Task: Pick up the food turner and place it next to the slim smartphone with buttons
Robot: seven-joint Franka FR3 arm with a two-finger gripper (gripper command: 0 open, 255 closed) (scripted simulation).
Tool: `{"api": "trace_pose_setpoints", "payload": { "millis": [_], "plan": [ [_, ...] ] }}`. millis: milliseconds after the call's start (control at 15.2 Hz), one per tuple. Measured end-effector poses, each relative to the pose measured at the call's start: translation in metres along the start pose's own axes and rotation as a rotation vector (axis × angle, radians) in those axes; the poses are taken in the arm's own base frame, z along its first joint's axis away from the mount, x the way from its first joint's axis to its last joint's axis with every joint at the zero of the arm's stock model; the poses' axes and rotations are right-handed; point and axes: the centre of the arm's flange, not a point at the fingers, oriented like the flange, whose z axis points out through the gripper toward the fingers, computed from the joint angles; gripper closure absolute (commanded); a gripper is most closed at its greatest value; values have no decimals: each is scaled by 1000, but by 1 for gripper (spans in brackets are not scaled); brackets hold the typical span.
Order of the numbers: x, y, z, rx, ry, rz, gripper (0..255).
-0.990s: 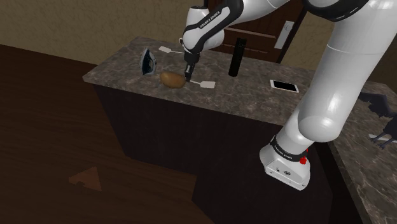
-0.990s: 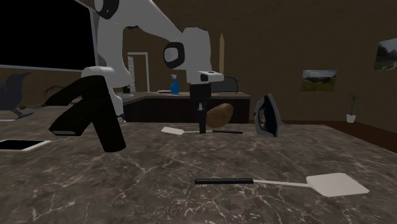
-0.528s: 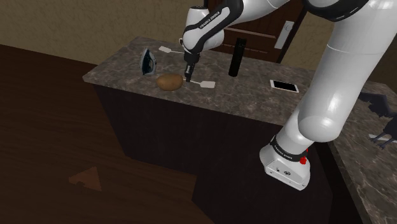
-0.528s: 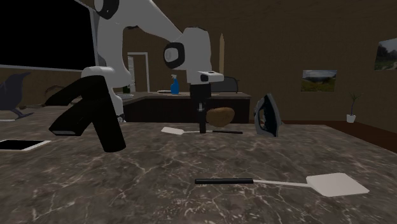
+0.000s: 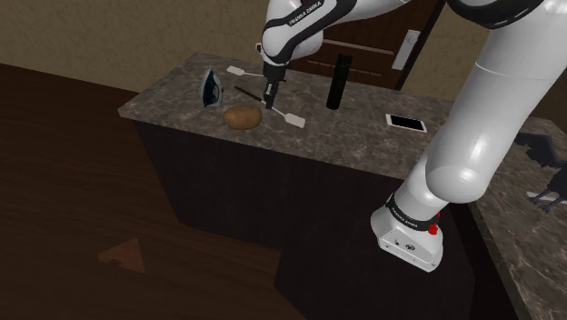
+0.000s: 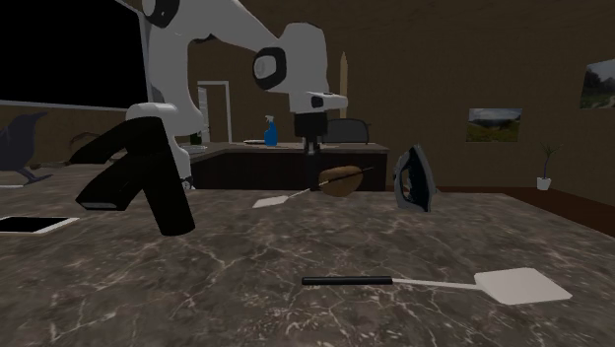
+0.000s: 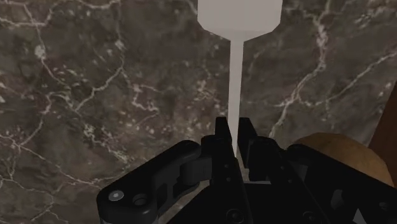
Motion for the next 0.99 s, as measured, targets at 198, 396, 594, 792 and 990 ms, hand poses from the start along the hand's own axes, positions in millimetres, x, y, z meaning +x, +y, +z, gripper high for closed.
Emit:
{"api": "trace_pose_setpoints", "payload": {
  "millis": [198,396,594,792,990],
  "plan": [
    [-1,0,-16,0,0,0,255],
    [1,0,-31,0,0,0,255],
    [-3,0,-45,0,0,0,255],
    [-37,1,-50,0,0,0,255],
    [-73,5,-52,0,-1,1,255]
  ]
}}
